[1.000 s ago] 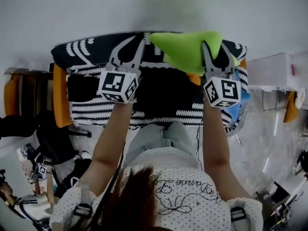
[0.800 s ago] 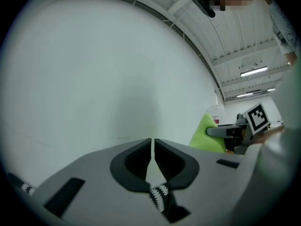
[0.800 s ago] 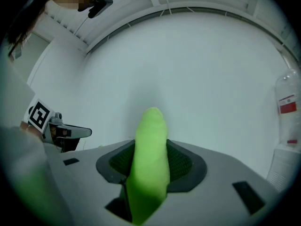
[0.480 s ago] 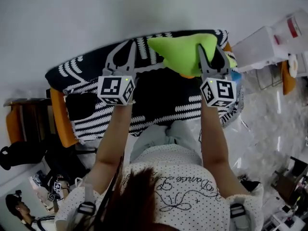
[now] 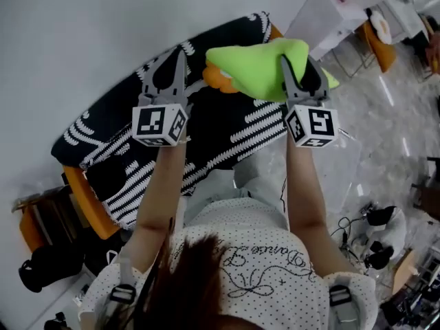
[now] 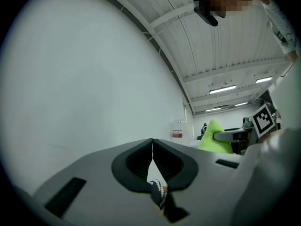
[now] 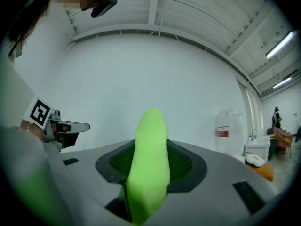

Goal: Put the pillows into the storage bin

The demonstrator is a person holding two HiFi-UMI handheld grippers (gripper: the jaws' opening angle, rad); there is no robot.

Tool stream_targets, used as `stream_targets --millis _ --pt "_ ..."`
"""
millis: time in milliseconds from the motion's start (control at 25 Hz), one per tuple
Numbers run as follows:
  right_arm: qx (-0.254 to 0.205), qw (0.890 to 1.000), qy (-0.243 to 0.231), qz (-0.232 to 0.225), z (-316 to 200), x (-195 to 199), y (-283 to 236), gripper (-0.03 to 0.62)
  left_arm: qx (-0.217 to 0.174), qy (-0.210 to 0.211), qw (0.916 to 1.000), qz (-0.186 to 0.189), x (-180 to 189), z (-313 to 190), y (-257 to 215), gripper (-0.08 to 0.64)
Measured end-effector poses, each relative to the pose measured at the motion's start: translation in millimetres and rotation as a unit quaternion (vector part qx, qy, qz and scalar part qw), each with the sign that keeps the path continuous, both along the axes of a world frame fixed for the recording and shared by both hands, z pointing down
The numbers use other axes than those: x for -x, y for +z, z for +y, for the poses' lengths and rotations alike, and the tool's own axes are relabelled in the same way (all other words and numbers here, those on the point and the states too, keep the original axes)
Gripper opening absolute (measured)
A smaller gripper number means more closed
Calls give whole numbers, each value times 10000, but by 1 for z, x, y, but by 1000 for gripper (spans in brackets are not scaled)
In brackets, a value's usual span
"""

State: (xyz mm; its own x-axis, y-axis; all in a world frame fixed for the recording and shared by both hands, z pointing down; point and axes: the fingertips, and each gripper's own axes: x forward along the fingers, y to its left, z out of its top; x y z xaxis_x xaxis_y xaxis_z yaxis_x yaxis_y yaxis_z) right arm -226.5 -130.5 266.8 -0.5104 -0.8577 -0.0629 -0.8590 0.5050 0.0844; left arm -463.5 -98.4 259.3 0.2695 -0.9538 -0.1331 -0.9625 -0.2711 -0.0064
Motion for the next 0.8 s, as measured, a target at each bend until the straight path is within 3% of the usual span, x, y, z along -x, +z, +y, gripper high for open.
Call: stream_targets --millis 440,640,800 --pt "-97 9942 1070 32 110 -210 -14 193 -14 1234 9922 151 -213 49 -12 5" --pt "9 9862 1645 173 188 -313 -11 195 135 2071 9780 231 -342 93 -6 5" --pt "54 9780 2077 194 244 -380 -7 196 183 2584 9655 255 -423 132 -2 5"
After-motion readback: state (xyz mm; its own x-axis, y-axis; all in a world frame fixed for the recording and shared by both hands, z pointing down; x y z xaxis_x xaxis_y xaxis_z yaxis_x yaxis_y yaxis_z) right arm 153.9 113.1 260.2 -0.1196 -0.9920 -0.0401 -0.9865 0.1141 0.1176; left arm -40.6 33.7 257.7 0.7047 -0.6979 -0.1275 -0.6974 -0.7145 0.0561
